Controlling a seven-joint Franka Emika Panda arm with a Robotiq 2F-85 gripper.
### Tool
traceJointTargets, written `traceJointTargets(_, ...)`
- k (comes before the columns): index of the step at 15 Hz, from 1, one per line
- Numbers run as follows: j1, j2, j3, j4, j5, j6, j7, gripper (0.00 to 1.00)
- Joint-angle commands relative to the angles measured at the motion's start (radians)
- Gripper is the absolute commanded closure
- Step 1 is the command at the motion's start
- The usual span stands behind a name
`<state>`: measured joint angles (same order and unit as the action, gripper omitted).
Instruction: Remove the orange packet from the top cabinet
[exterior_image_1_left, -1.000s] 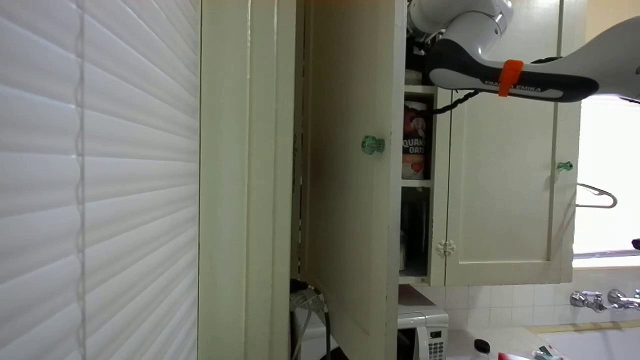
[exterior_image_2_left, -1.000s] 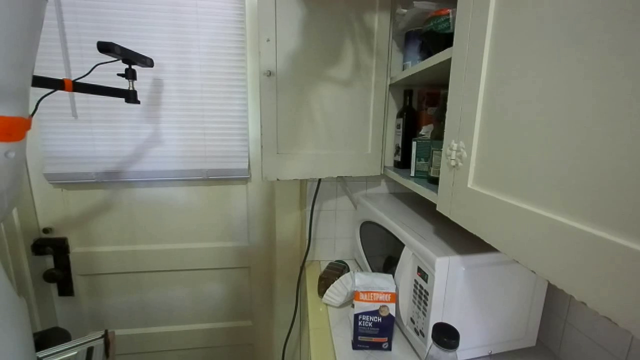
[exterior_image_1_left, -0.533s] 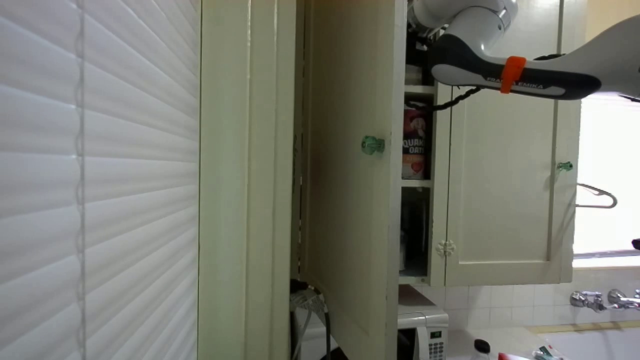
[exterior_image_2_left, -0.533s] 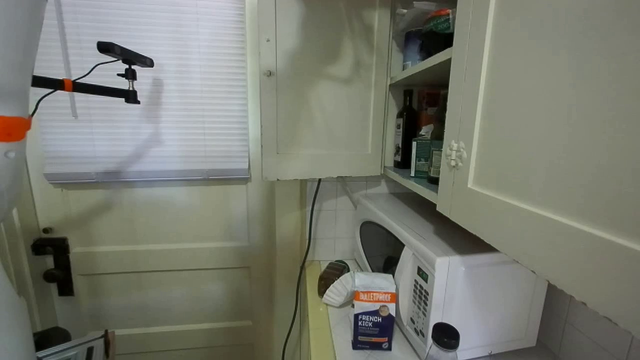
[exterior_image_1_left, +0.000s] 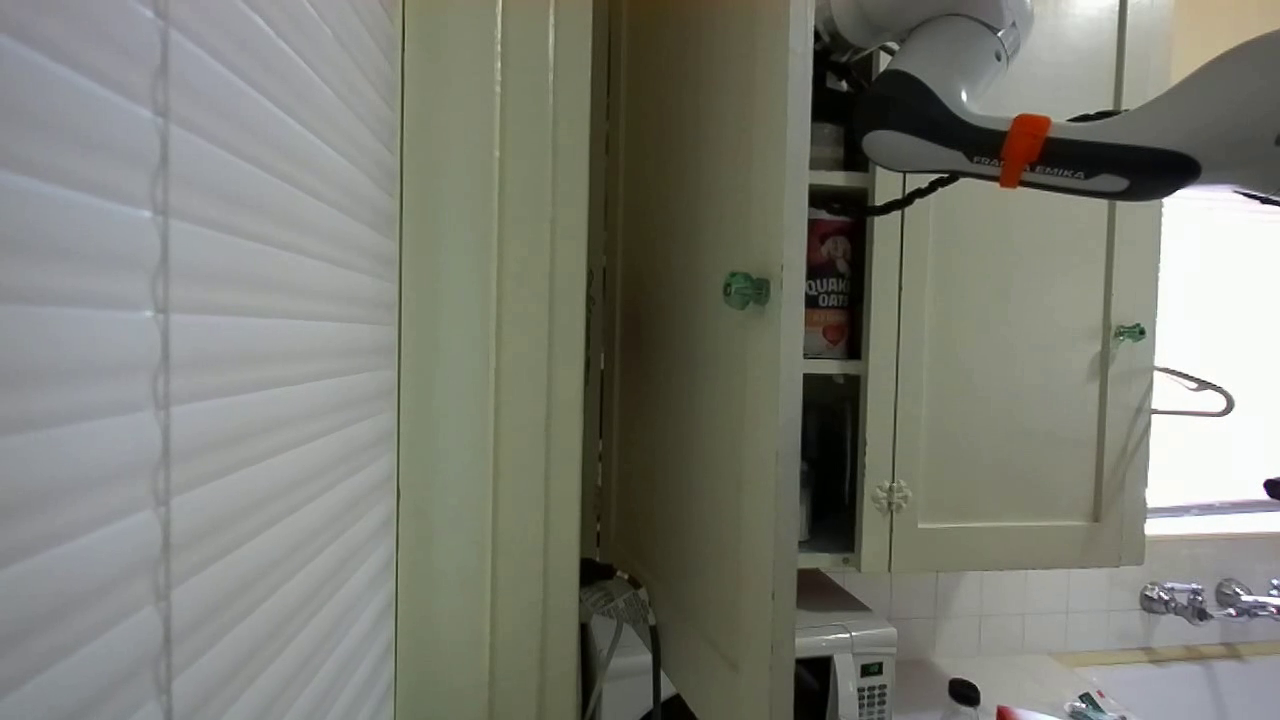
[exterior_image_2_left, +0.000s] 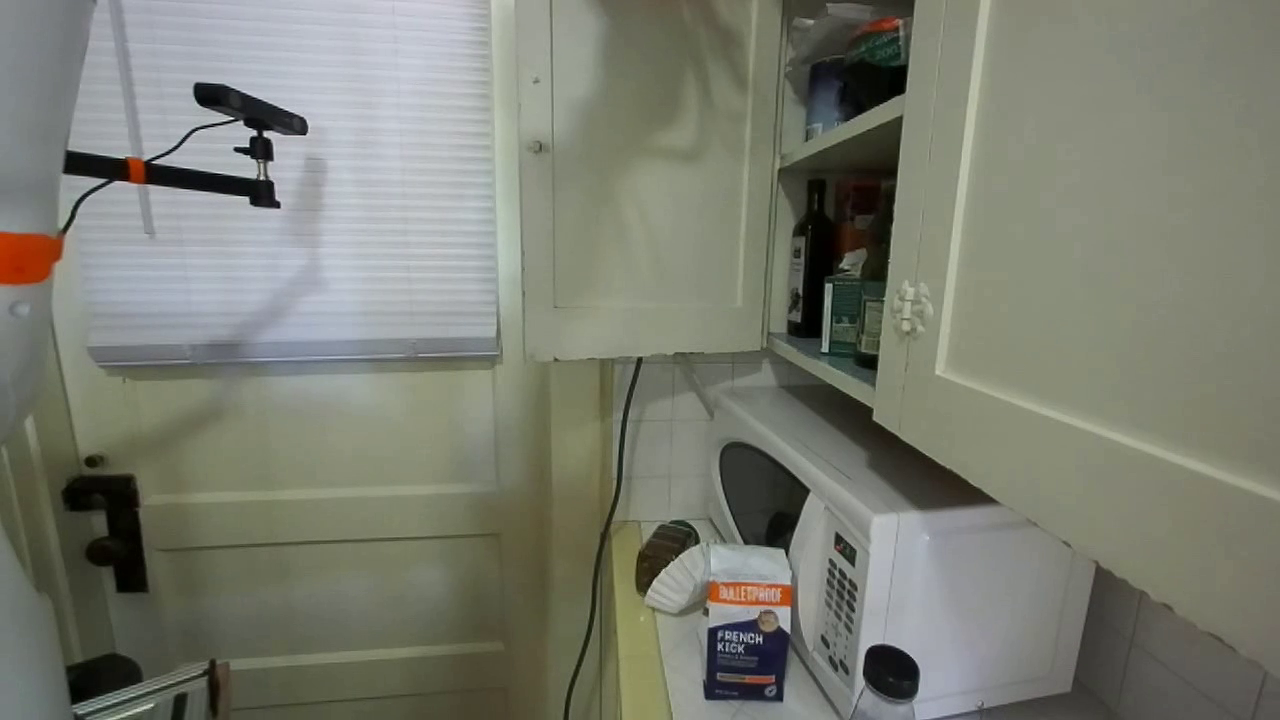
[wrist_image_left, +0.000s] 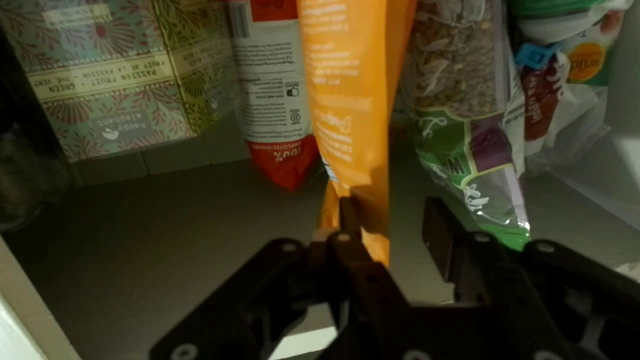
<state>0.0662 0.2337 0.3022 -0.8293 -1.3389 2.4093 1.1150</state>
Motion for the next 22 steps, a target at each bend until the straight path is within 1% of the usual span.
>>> traceJointTargets(1,0.004,0.01,-0.012,0.019,-0.05,0.042,0.039,0.94)
traceJointTargets(2,0.004,0.009,-0.013,0.019,-0.056,0.047,0.042,0.99)
traceJointTargets(3,0.003,0.007,-0.014,0.016,-0.06,0.05,0.043,1.0)
traceJointTargets(7,-0.002,-0.004,-0.013,0.004,-0.044,0.034,0.031,1.0)
traceJointTargets(9,-0.009,-0.021,-0.004,-0.012,-0.003,0.01,-0.008,1.0)
traceJointTargets(10,-0.016,-0.039,0.002,-0.022,0.024,0.005,-0.048,1.0)
traceJointTargets(11,-0.025,-0.056,0.018,-0.031,0.087,-0.006,-0.095,1.0)
traceJointTargets(12,-0.043,-0.077,0.043,-0.041,0.197,-0.008,-0.16,1.0)
traceJointTargets(13,-0.093,-0.091,0.125,-0.052,0.279,-0.018,-0.214,1.0)
traceJointTargets(15,-0.141,-0.104,0.211,-0.022,0.439,-0.057,-0.329,1.0)
traceJointTargets(17,-0.176,-0.11,0.291,0.025,0.596,-0.151,-0.459,1.0)
traceJointTargets(19,-0.205,-0.126,0.332,0.066,0.752,-0.278,-0.57,1.0)
traceJointTargets(20,-0.221,-0.159,0.308,0.055,0.831,-0.327,-0.606,1.0)
traceJointTargets(21,-0.239,-0.176,0.299,0.062,0.879,-0.381,-0.632,1.0)
traceJointTargets(22,-0.246,-0.178,0.294,0.062,0.893,-0.383,-0.632,1.0)
